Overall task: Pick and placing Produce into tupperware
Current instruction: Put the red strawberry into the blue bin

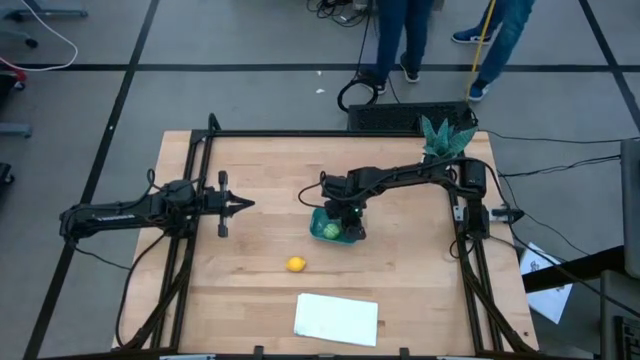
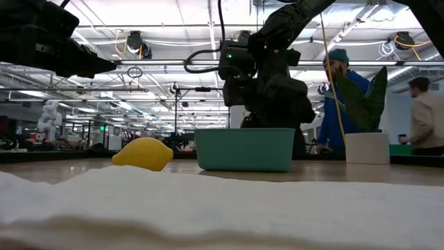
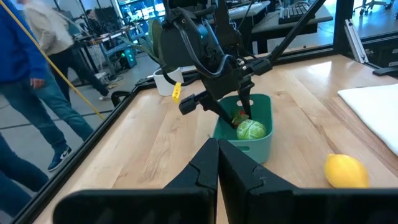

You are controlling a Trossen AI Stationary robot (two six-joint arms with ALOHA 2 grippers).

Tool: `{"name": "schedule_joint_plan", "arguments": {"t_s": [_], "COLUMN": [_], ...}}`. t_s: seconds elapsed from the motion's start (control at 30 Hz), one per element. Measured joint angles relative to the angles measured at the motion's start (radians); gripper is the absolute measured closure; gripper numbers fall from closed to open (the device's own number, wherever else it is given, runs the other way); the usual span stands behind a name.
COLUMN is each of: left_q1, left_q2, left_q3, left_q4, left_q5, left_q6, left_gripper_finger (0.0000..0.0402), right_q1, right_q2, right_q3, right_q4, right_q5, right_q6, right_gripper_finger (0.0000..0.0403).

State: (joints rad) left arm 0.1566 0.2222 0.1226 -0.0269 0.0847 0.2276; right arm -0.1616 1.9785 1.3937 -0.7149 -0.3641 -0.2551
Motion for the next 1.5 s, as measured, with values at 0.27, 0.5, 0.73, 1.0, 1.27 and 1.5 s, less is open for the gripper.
{"name": "schedule_joint_plan", "arguments": {"t_s": [0.27,0.5,0.73,1.0,1.27,1.5], "left_q1": [0.0,0.0,0.0,0.0,0.0,0.0], "left_q2": [0.0,0.0,0.0,0.0,0.0,0.0], "left_q3": [0.0,0.0,0.0,0.0,0.0,0.0], "left_q4": [0.0,0.0,0.0,0.0,0.0,0.0], "left_q5": [0.0,0.0,0.0,0.0,0.0,0.0], "left_q6": [0.0,-0.002,-0.003,-0.003,-0.003,-0.004], "left_gripper_finger": [0.0392,0.0392,0.0392,0.0392,0.0392,0.0392], "right_q1": [0.0,0.0,0.0,-0.001,0.0,0.0], "right_q2": [0.0,0.0,0.0,0.0,0.0,0.0], "right_q3": [0.0,0.0,0.0,0.0,0.0,0.0], "right_q4": [0.005,0.003,0.0,-0.003,-0.016,-0.005], "right_q5": [0.002,0.0,0.041,0.048,-0.006,-0.004], "right_q6": [-0.019,0.008,0.006,0.005,0.008,0.004], "right_gripper_finger": [0.0251,0.0251,0.0251,0.0251,0.0251,0.0251]}}
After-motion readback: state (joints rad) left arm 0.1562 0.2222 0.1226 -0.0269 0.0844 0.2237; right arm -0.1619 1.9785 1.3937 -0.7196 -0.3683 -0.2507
